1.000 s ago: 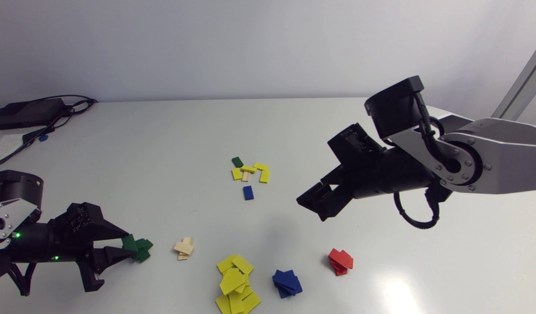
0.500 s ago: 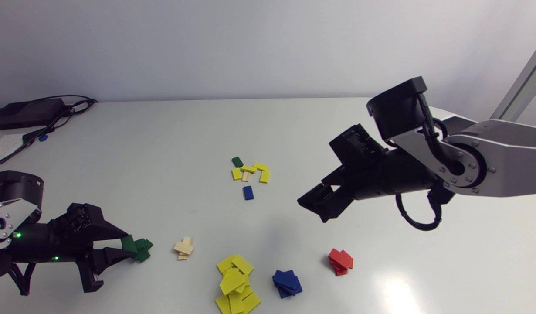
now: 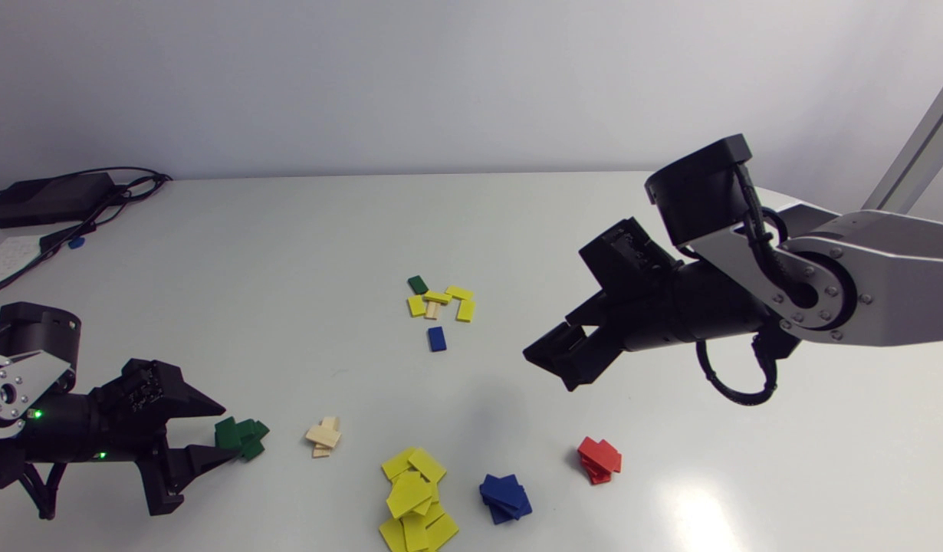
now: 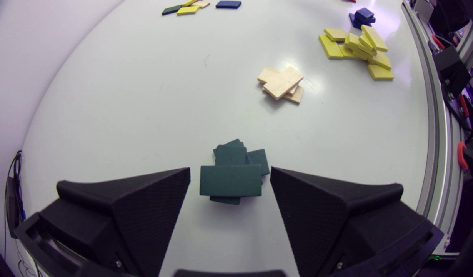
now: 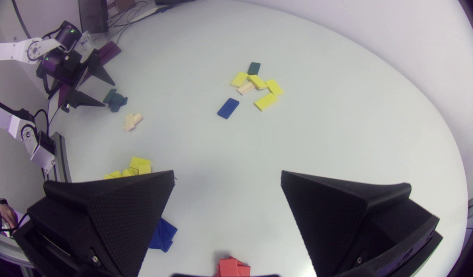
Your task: Take domino bricks one by one from the mixed stack on the table and place each onto the existing stack of the same color.
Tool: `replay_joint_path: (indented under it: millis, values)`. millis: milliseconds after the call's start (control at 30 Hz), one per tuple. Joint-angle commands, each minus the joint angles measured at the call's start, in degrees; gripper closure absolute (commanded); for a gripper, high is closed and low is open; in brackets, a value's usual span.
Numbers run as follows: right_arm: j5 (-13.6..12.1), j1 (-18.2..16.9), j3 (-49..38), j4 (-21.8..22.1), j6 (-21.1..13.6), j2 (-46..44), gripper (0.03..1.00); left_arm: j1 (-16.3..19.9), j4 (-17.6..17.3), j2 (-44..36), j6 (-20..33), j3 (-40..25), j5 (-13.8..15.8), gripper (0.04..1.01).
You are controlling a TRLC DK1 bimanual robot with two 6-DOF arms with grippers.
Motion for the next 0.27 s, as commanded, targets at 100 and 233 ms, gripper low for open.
replay_joint_path:
  millis: [100, 233]
  values:
    - [0.2, 0.3, -1.4, 0.2, 0.8, -0.7, 0.066, -0.4, -1.6, -2.8, 0.2, 2.5, -0.3, 0.17]
    - [0.2, 0.4, -1.4, 0.2, 0.9, -0.7, 0.066, -0.9, -8.7, -6.8, -2.0, 9.8, -0.1, 0.162]
